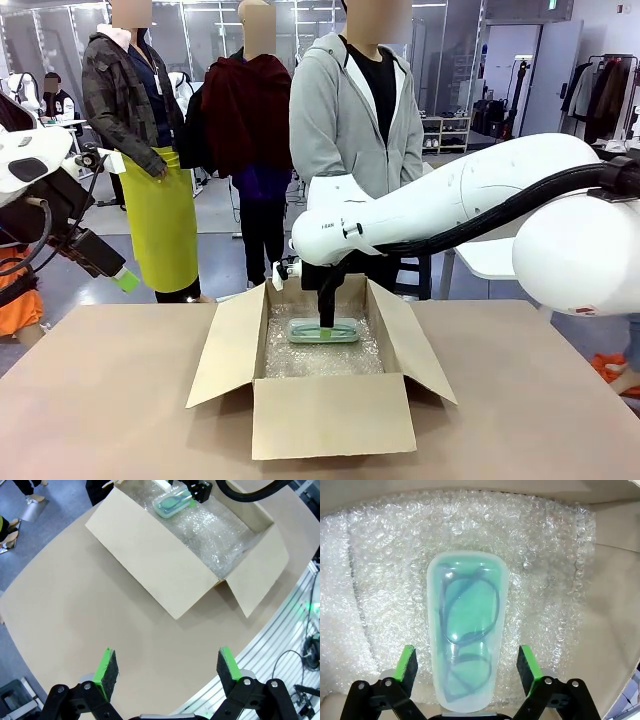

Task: Pack the glasses set securely to prepare it for shipping.
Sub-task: Put the Glasses case from the right side of the table into the Package Box.

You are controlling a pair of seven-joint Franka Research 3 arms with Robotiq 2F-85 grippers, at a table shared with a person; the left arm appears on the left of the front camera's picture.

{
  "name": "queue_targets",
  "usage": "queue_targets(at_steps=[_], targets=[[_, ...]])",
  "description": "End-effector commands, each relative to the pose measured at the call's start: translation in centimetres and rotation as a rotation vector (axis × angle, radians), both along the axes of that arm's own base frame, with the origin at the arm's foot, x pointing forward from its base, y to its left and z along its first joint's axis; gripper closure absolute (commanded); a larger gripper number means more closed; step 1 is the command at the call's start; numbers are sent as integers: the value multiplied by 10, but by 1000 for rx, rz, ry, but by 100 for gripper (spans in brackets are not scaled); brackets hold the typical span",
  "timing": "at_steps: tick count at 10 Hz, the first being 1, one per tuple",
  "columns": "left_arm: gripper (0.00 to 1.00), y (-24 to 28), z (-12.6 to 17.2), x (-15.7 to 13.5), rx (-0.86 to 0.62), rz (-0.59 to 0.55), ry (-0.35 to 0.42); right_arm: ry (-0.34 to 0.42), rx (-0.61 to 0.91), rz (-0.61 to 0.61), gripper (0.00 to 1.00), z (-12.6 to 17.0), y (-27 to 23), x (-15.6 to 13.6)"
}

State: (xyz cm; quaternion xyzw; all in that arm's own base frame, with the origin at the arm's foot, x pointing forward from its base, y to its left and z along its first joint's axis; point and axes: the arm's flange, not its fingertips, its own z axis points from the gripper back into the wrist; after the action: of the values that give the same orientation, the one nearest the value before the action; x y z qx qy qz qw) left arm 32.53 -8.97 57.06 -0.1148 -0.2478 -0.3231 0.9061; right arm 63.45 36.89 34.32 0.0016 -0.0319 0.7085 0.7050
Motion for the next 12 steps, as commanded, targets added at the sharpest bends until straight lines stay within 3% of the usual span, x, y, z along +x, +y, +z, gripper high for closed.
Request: queue_targets(at_steps=[1,6,8,12], targets=[[0,1,1,2,-19,-12,-15,-1,1,-2,0,0,0,0],[0,1,1,2,-19,-12,-15,0,0,0,0,0,0,0],[0,1,1,2,-19,-12,-15,-9,-42,-44,0,56,-11,-27],[0,1,1,2,-19,-12,-15,-98,19,-109,0,106,-46,-58]])
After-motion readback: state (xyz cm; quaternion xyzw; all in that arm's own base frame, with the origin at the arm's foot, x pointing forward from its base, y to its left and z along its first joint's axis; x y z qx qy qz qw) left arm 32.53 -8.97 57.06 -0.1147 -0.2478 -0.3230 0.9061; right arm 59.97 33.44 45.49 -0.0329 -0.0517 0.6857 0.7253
